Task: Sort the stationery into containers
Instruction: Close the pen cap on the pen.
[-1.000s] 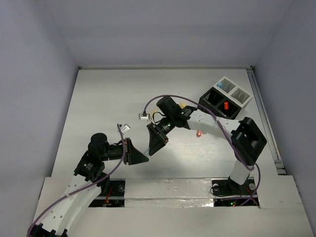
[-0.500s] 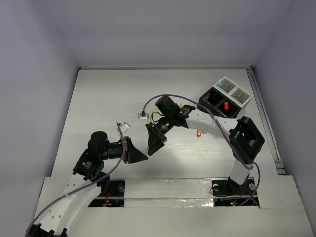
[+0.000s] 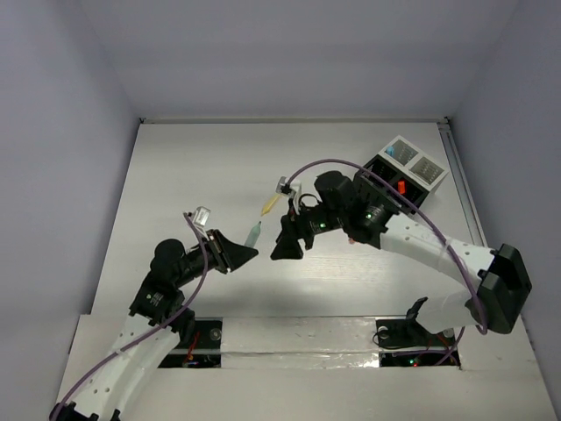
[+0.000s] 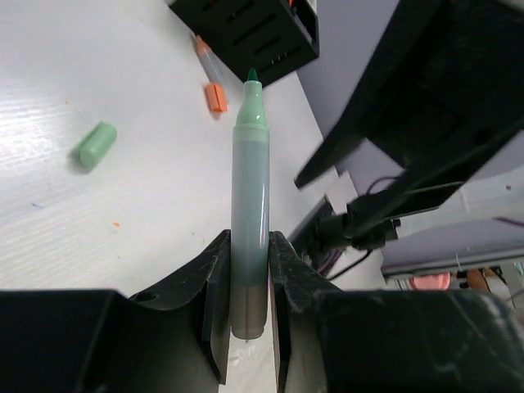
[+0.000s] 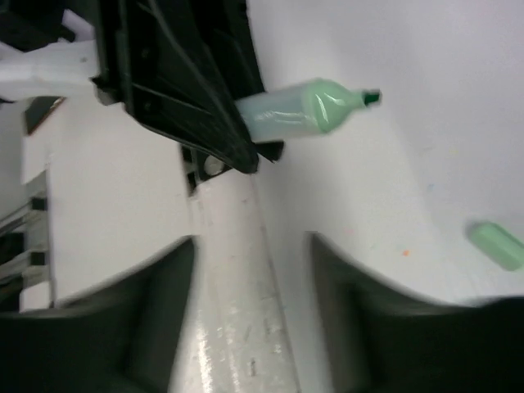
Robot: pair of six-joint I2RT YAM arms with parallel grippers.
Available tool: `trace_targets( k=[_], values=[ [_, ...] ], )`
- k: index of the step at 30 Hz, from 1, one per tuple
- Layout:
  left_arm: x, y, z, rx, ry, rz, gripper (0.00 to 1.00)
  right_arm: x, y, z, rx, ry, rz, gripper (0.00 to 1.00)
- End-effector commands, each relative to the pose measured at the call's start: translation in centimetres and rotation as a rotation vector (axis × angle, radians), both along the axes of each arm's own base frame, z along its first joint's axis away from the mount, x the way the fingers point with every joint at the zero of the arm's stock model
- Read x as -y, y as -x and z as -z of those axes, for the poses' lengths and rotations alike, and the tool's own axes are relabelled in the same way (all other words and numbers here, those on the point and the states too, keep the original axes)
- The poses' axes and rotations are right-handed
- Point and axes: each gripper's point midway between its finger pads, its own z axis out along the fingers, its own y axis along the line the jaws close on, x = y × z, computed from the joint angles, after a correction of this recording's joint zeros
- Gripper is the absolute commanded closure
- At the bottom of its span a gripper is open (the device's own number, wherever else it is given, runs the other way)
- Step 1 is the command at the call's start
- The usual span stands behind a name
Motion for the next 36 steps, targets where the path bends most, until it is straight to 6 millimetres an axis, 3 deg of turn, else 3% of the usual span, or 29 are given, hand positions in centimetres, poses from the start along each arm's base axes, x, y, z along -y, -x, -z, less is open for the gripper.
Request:
trace_targets(
  k=[1,2,3,5,7,10,11,14,18,20,23,24,26,27,29,36],
  values=[
    [-0.7,-2.2,-2.6,0.105,0.076,-0.119,1.00,0.1,-3.5,0.9,0.027,-0.014,0.248,0.59],
    [-0.8,-2.5,-2.7,0.119,0.078,-0.135,1.00,0.3,-3.6,1.9,0.024,-0.027,0.275,0.92],
    [-1.1,-3.0,-2.4,0.122,0.075,-0.165,1.00,0.4,-4.1,2.0,0.013,-0.040,0.318,1.00],
    [-1.4,-3.5,-2.6,0.148,0.081,-0.196,1.00,0.4,-4.5,3.1,0.000,-0.036,0.353,1.00],
    [-1.5,-4.1,-2.5,0.171,0.091,-0.218,1.00,0.9,-5.3,6.1,-0.028,0.039,0.420,0.99],
    [-1.6,-4.6,-1.9,0.185,0.069,-0.230,1.00,1.2,-6.2,9.0,-0.005,0.129,0.430,0.78],
    [-1.6,-4.9,-1.5,0.179,0.057,-0.234,1.00,1.4,-6.4,9.8,0.002,0.164,0.434,0.65],
    [-1.7,-5.7,-1.5,0.215,0.030,-0.249,1.00,2.0,-7.3,11.5,0.111,0.257,0.386,0.47],
    [-1.7,-6.3,-2.3,0.279,0.039,-0.262,1.00,2.6,-9.1,12.2,0.339,0.332,0.276,0.33],
    [-1.6,-6.4,-2.6,0.296,0.047,-0.261,1.00,2.5,-10.4,11.6,0.431,0.363,0.246,0.32],
    [-1.6,-6.5,-2.7,0.305,0.047,-0.263,1.00,2.3,-10.9,12.8,0.477,0.415,0.168,0.31],
    [-1.6,-6.4,-2.7,0.305,0.047,-0.263,1.00,1.5,-11.5,12.0,0.489,0.413,0.150,0.31],
    [-1.8,-6.3,-2.5,0.299,0.048,-0.269,1.00,1.8,-11.1,14.6,0.446,0.504,0.072,0.31],
    [-2.0,-6.4,-2.3,0.287,0.044,-0.281,1.00,1.2,-11.7,14.2,0.453,0.509,0.063,0.31],
    [-2.3,-6.5,-2.0,0.262,0.025,-0.301,1.00,1.7,-11.2,16.3,0.417,0.580,0.003,0.31],
    [-4.3,-6.9,-3.6,0.259,0.051,-0.428,1.00,1.6,-12.3,16.9,0.449,0.618,-0.050,0.32]
  ],
)
